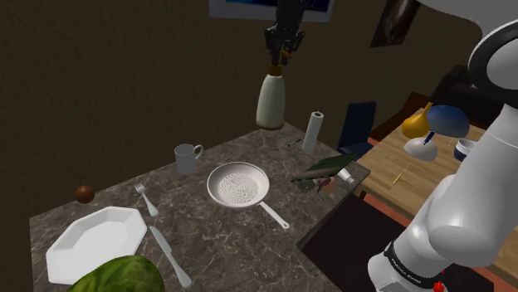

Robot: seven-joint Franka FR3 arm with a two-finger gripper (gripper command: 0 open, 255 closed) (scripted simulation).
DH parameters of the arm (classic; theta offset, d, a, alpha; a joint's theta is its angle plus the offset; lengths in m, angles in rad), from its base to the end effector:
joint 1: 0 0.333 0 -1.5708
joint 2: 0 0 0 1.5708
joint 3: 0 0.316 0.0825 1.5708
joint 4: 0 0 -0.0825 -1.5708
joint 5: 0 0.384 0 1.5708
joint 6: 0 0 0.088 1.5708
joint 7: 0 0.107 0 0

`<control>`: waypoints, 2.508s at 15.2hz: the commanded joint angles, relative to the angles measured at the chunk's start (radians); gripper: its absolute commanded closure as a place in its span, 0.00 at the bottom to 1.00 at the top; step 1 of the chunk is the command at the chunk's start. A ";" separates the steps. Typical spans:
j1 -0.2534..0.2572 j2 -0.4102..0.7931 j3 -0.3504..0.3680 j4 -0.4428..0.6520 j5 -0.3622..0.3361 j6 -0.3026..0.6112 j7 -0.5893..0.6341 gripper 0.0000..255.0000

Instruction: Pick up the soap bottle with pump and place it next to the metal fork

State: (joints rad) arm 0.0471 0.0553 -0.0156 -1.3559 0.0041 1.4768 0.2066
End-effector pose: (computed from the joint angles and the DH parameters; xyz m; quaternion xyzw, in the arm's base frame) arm 0.5604 0.0184 0.6854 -0.9957 0.0871 -0.0324 0.0055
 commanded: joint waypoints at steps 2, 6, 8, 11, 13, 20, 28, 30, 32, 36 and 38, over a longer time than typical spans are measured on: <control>0.034 0.008 0.029 -0.039 -0.006 0.048 0.064 1.00; 0.080 0.034 0.067 -0.063 -0.015 0.098 0.147 1.00; 0.102 0.054 0.086 -0.065 -0.021 0.120 0.188 1.00; 0.138 0.092 0.111 -0.058 -0.032 0.150 0.249 1.00; 0.162 0.122 0.127 -0.046 -0.040 0.167 0.288 1.00; 0.252 0.260 0.171 0.049 -0.077 0.205 0.420 1.00; 0.373 0.493 0.196 0.292 -0.130 0.188 0.550 1.00; 0.379 0.504 0.196 0.289 -0.132 0.201 0.556 1.00; 0.376 0.496 0.196 0.249 -0.132 0.233 0.558 1.00; 0.371 0.486 0.196 0.179 -0.131 0.293 0.561 1.00; 0.369 0.484 0.196 0.148 -0.131 0.321 0.563 1.00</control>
State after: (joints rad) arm 0.4169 0.5427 0.1798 -1.1905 -0.1272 1.7829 0.7679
